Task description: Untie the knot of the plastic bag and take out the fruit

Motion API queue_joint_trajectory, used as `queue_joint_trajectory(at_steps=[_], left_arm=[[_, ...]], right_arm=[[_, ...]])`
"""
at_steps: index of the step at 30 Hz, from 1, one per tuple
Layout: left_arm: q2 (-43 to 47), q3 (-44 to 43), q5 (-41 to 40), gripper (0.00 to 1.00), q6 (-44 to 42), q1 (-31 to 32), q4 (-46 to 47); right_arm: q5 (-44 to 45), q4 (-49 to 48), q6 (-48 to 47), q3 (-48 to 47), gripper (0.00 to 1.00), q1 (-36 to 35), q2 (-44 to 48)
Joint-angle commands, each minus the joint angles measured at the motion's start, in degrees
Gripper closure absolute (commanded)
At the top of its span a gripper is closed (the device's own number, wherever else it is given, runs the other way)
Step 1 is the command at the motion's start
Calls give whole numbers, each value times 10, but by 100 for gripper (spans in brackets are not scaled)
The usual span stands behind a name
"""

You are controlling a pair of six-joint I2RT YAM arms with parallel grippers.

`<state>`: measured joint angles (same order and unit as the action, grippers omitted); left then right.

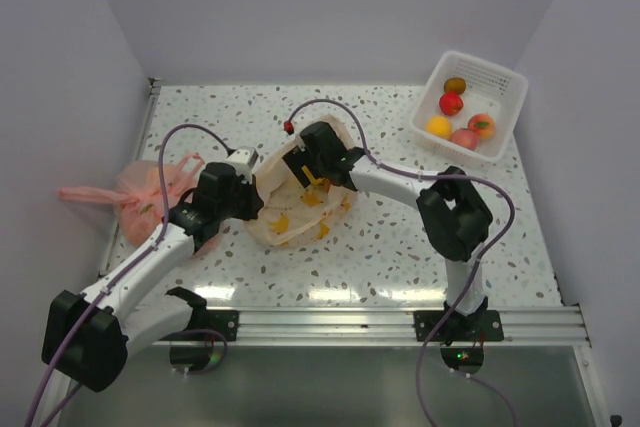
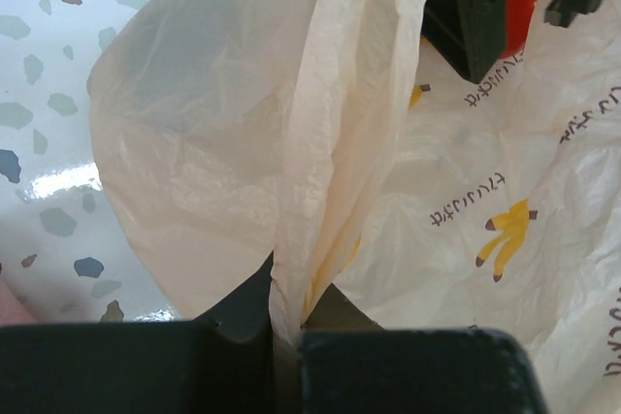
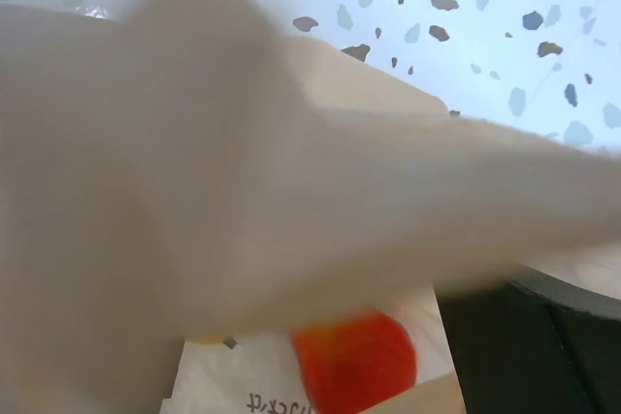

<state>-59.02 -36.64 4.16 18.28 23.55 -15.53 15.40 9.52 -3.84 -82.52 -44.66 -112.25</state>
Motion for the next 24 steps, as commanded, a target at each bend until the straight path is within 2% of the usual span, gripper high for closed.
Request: queue_joint_trajectory(at_steps=[1,6,9,11,12,14,15,19,22,24], left_arm=[[-3,2,11,100,-16,-3,15],[-7,0,14,100,-15,-4,16],[-7,2,13,100,-16,-3,16],[-8,2,12,100,-16,-4,16],[-7,1,10,100,-16,-4,15],[-8,0,10,100,-16,-4,16],[-8,1,10,100,-16,-4,16],[-7,1,9,100,-15,-4,16],[-7,1,6,100,-15,-4,15],[-7,1,1,100,-15,-4,13]], right_arm=[[-18,-39,16,-12,1,8,-30],[-48,-40,18,-22,2,11,-61],[-60,-68,19,-1,9,10,-60],[-71,-92,21,14,21,11,-41],[-72,-93,22,29,34,10,-33],[-79,-124,26,45,48,11,-17],[-80,-129,30,59,60,11,-1],[-87,-133,34,77,78,11,26],[-87,-136,35,97,87,11,45],[-105,-134,55,111,89,10,61]])
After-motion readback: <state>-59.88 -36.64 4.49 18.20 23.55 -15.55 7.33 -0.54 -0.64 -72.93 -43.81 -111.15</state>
